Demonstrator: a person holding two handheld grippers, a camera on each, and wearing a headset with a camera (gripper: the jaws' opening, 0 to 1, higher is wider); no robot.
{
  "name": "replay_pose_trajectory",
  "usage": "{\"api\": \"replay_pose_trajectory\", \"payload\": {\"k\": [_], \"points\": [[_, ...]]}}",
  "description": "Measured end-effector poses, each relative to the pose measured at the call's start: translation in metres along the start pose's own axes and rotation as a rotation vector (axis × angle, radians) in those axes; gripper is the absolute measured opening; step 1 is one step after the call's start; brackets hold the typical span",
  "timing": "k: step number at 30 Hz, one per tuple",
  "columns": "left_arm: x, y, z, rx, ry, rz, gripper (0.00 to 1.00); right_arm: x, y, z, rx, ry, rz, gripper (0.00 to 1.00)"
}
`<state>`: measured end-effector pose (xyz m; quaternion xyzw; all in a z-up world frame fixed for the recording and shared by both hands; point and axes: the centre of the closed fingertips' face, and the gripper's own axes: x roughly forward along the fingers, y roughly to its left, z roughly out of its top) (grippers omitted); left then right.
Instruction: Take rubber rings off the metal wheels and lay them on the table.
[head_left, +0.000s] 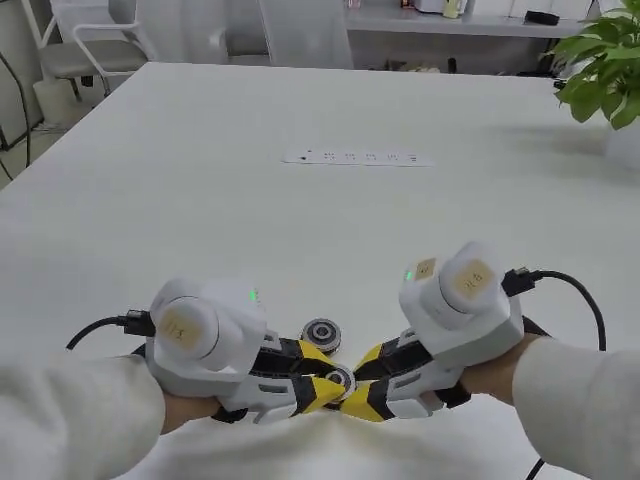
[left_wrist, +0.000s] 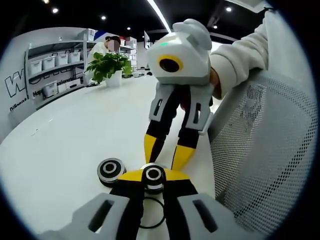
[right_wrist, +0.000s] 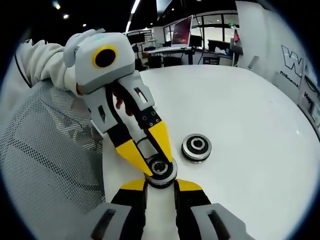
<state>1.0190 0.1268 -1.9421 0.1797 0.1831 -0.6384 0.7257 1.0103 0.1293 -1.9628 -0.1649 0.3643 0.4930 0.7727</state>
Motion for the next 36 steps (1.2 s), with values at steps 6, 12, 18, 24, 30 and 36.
{"api": "replay_pose_trajectory", "payload": {"k": [6, 12, 18, 24, 30, 36], "points": [[0.0, 0.001, 0.0, -0.006, -0.005, 0.003, 0.08, -0.005, -0.005, -0.005, -0.031, 0.023, -0.021, 0.01], [0.0, 0.002, 0.0, -0.011, -0.005, 0.005, 0.08, -0.004, -0.004, -0.006, -0.027, 0.027, -0.017, 0.01], [0.0, 0.002, -0.001, -0.014, -0.006, 0.006, 0.08, -0.004, -0.008, -0.007, 0.053, 0.032, -0.025, 0.0], [0.0, 0.002, -0.001, -0.008, -0.004, 0.007, 0.08, -0.006, -0.01, -0.008, 0.254, 0.026, -0.018, 0.0], [-0.001, 0.003, -0.001, -0.004, -0.003, 0.008, 0.08, -0.013, -0.014, 0.0, 0.336, -0.024, -0.008, 0.0], [-0.001, 0.002, -0.001, -0.001, -0.003, 0.007, 0.08, -0.014, -0.013, 0.004, 0.371, -0.061, 0.008, 0.0]]}}
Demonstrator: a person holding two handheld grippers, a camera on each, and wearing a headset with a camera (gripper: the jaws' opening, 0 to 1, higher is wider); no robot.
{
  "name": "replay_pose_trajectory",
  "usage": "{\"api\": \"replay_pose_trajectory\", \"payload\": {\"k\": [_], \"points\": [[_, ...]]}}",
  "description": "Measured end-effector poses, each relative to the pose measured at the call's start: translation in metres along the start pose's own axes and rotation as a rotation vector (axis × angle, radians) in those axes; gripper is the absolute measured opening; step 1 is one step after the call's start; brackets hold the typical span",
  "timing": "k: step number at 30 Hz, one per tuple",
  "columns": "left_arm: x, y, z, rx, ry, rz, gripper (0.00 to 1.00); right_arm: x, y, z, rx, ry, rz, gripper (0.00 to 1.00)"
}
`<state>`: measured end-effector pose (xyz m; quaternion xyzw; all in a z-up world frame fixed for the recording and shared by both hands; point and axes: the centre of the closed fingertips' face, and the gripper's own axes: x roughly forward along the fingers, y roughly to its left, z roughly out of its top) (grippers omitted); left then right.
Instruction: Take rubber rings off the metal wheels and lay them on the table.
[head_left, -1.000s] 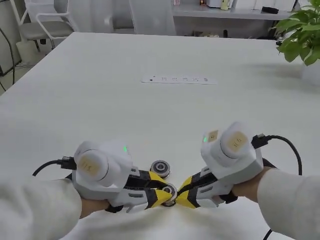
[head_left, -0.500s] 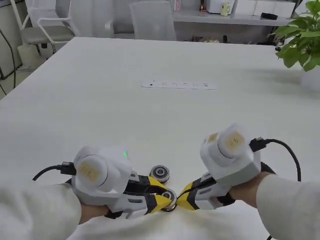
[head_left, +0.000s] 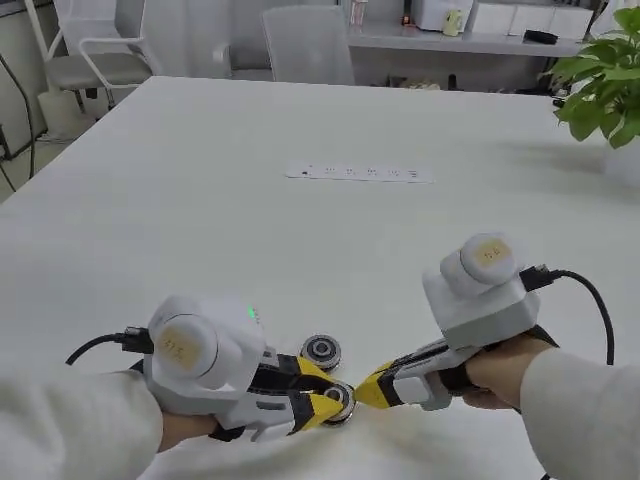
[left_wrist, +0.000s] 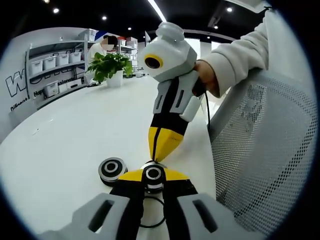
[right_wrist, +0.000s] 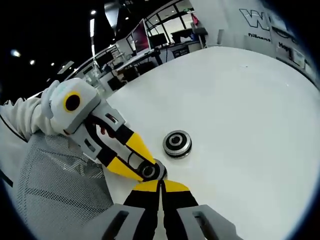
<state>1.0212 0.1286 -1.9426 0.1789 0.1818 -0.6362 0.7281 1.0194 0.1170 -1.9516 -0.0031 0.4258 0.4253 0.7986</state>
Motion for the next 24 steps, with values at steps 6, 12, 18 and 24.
{"api": "replay_pose_trajectory", "payload": {"k": [6, 12, 18, 24], "points": [[0.0003, -0.0001, -0.0003, 0.007, 0.002, -0.002, 0.08, -0.001, 0.0032, 0.0001, 0.017, -0.005, 0.013, 0.0], [0.0003, -0.0001, -0.0001, 0.01, 0.001, -0.002, 0.08, -0.001, 0.0057, 0.0021, 0.026, -0.013, 0.025, 0.0], [0.0002, 0.0001, 0.0002, 0.007, -0.001, 0.0, 0.08, -0.0011, 0.0073, 0.0044, 0.033, -0.017, 0.033, 0.0], [0.0001, -0.0001, 0.0005, 0.006, -0.004, -0.002, 0.08, -0.0008, 0.0099, 0.0058, 0.029, -0.015, 0.042, 0.0]]}}
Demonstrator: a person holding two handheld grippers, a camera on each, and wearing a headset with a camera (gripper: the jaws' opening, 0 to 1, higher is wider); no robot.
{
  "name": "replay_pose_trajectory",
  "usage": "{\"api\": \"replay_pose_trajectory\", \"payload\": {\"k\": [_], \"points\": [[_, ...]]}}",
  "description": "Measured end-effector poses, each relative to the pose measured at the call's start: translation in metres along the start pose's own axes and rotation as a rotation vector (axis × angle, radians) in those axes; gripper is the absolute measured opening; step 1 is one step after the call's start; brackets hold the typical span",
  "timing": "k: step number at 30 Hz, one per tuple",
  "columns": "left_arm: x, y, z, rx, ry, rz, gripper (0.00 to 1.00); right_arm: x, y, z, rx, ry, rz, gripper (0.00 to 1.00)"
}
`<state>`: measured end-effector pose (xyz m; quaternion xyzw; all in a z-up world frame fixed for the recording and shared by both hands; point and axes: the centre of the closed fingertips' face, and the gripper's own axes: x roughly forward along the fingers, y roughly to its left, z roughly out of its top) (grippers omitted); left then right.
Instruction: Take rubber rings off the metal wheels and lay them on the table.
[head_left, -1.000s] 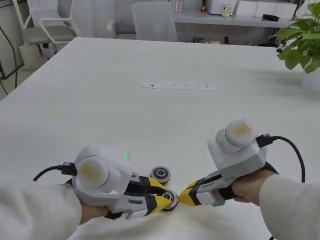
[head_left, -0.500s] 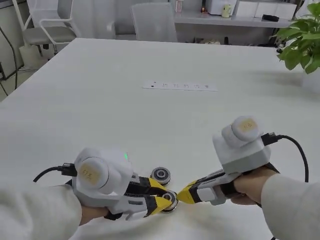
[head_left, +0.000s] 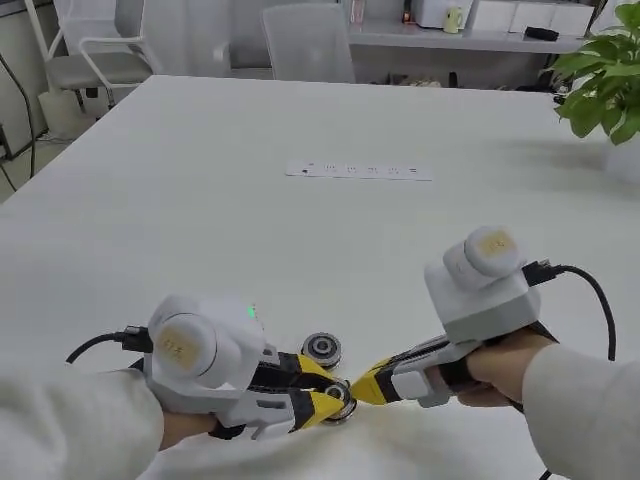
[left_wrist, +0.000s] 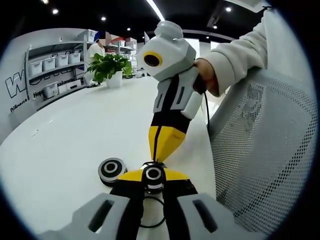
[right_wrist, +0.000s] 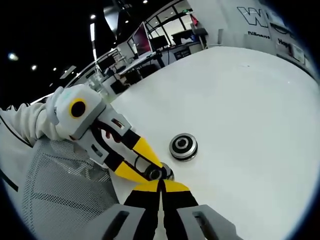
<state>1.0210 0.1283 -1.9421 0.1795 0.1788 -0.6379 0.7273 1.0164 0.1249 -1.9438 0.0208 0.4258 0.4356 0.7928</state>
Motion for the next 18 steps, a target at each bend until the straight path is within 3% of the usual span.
{"api": "replay_pose_trajectory", "payload": {"k": [18], "points": [[-0.0001, 0.0001, 0.0007, 0.0, -0.004, 0.0, 0.08, 0.0008, 0.0052, 0.0037, -0.019, -0.004, 0.014, 0.0]]}}
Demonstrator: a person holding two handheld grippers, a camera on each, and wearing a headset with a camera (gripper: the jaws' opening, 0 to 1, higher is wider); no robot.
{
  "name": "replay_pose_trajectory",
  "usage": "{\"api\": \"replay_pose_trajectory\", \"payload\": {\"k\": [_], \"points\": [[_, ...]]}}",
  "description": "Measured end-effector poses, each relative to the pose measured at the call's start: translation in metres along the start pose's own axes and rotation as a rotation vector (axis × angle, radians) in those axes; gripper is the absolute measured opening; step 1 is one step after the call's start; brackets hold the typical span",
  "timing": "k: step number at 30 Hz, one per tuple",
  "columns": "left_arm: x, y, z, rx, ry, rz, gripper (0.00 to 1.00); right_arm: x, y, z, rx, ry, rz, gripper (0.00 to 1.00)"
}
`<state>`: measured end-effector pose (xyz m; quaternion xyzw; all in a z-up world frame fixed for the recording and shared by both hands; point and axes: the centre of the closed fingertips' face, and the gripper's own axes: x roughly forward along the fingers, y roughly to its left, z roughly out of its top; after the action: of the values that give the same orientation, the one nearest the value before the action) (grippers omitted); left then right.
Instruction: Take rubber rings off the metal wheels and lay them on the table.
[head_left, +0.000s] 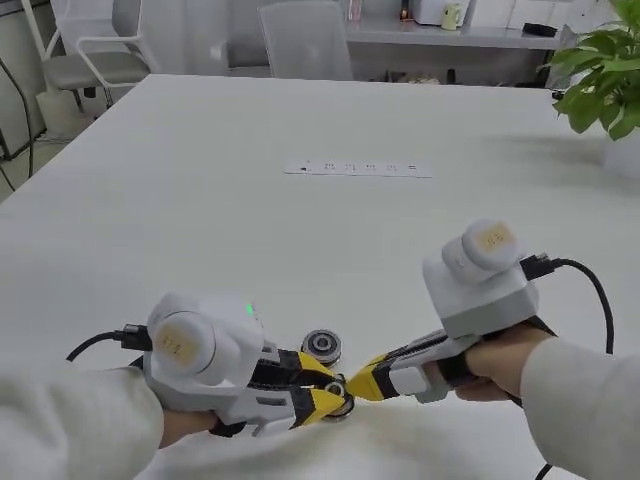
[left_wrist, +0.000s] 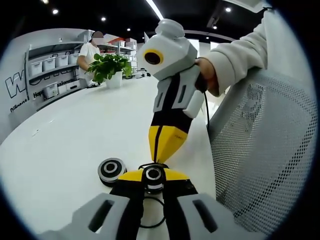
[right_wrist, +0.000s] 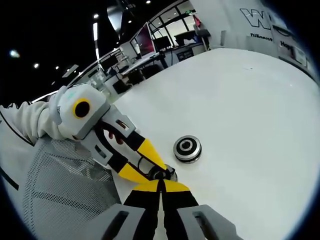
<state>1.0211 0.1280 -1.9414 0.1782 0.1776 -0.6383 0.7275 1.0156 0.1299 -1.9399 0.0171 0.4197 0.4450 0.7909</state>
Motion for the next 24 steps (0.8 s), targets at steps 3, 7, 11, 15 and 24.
{"api": "replay_pose_trajectory", "payload": {"k": [3, 7, 11, 15, 24], "points": [[-0.0001, 0.0, -0.0001, 0.0, 0.0, 0.001, 0.08, 0.0, 0.0004, 0.0008, -0.003, -0.003, 0.001, 0.0], [-0.0002, -0.0001, 0.0, -0.001, -0.001, 0.002, 0.08, 0.0001, -0.0007, 0.0002, -0.005, -0.003, -0.005, 0.0], [-0.0001, -0.0004, 0.0004, -0.003, -0.003, 0.002, 0.08, 0.0003, -0.0007, -0.0001, -0.005, -0.003, -0.006, 0.0], [-0.0002, -0.0007, 0.0005, -0.004, -0.005, 0.002, 0.08, 0.0006, 0.0, 0.0, -0.008, -0.004, -0.006, 0.0], [-0.0005, -0.0005, -0.0003, -0.016, -0.012, 0.008, 0.08, 0.0001, 0.0008, 0.001, 0.001, -0.014, 0.003, 0.0]]}}
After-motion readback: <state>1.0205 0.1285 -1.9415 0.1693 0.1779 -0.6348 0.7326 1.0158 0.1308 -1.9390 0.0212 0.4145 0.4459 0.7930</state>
